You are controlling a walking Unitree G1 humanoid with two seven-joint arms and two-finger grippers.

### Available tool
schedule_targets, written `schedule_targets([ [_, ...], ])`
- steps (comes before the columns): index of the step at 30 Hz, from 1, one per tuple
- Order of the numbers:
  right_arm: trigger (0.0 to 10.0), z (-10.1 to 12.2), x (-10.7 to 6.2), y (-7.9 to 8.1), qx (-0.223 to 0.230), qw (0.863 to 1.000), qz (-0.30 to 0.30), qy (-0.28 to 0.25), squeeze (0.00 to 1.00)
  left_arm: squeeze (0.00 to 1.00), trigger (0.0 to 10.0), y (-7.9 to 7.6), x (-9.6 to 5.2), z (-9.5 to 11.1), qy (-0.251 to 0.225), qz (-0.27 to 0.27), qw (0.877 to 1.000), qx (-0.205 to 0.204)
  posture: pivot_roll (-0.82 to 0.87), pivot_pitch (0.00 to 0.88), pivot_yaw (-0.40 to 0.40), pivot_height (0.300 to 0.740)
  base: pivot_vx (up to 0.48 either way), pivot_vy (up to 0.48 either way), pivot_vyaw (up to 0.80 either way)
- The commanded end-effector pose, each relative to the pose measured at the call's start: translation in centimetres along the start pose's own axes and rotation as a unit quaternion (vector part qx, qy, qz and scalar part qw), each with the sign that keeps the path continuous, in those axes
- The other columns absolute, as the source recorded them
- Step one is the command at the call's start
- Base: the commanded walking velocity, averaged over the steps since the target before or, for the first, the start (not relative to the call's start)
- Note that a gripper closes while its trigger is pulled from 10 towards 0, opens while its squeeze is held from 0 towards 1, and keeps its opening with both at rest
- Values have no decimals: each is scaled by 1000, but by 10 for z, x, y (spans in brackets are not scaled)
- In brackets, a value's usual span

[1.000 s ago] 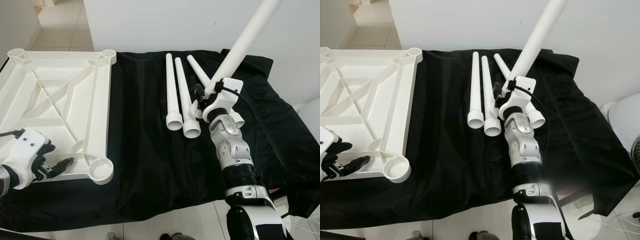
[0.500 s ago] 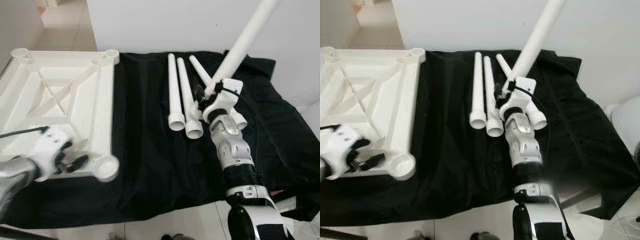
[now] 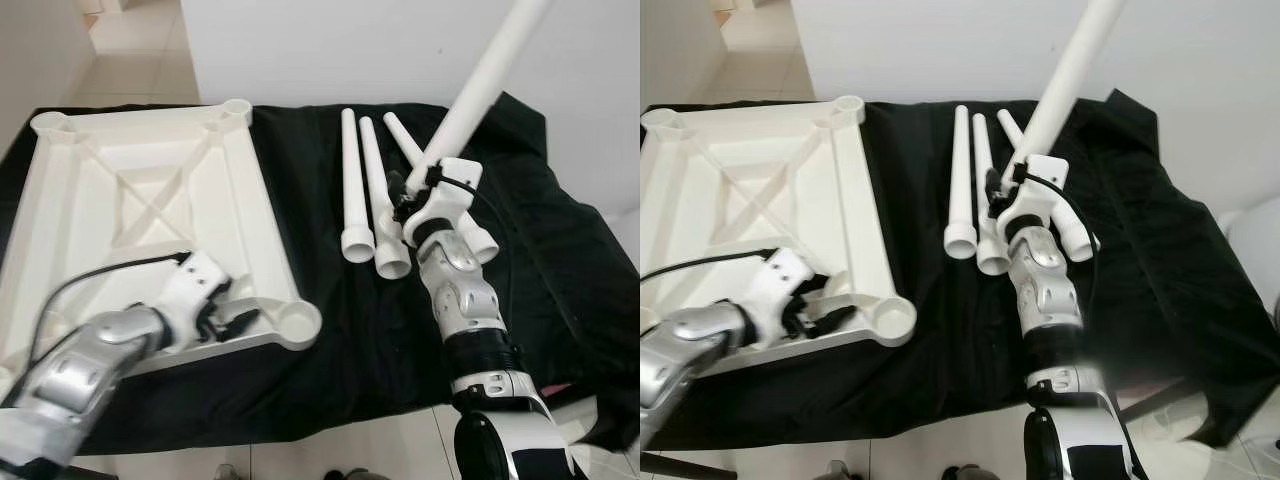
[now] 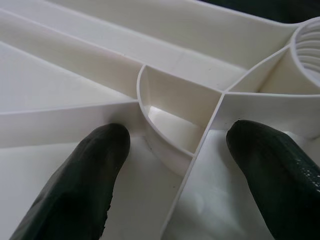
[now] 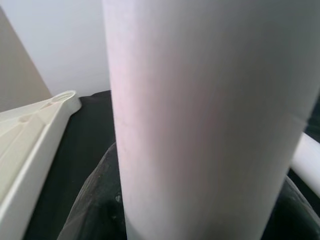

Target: Building children table

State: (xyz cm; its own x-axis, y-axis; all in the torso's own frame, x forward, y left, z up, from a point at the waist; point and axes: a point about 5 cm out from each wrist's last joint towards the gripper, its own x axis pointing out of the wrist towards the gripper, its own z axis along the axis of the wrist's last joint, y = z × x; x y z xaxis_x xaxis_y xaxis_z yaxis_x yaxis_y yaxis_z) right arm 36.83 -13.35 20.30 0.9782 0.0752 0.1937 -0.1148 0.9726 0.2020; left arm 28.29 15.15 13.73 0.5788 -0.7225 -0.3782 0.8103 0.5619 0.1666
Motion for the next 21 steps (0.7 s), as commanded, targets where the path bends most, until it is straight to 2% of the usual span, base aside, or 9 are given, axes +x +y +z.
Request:
schedule_targets([
  [1,10000,0,-1,-1,-2,1000,0,-2,0,0,10000,-13,11,-8,11,-31,999,5,-7,100,-39,740,0,0,0],
  [2,10000,1,-1,-1,-4,1000,1,-5,0,0,10000,-13,18,-7,8,-20,1000,8,-11,97,-40,740,0,0,0],
  [6,10000,1,-2,0,-7,1000,7,-7,0,0,10000,-10,27,-7,7,10,1000,8,-9,91,-45,740,0,0,0],
  [7,10000,-2,-4,1,-12,1000,16,-7,0,0,10000,-4,35,-7,10,48,999,11,-7,89,-48,740,0,0,0],
  [13,10000,-4,-6,3,-14,1000,24,-4,0,0,10000,0,40,-4,6,67,998,21,-7,90,-54,740,0,0,0],
  [14,10000,-5,-7,4,-14,999,30,-2,0,0,10000,9,44,-2,6,106,994,19,-6,88,-57,740,0,0,0],
  [17,10000,-6,-8,4,-14,999,35,-1,0,0,10000,15,47,-1,7,135,991,18,-6,88,-57,740,0,0,0],
  [19,10000,-7,-12,5,-16,999,40,-6,0,0,10000,29,51,0,10,207,978,3,-13,88,-61,740,0,0,0],
  [21,10000,-8,-14,5,-13,999,44,-11,0,0,10000,35,53,2,3,240,971,-15,-19,89,-59,740,0,0,0],
])
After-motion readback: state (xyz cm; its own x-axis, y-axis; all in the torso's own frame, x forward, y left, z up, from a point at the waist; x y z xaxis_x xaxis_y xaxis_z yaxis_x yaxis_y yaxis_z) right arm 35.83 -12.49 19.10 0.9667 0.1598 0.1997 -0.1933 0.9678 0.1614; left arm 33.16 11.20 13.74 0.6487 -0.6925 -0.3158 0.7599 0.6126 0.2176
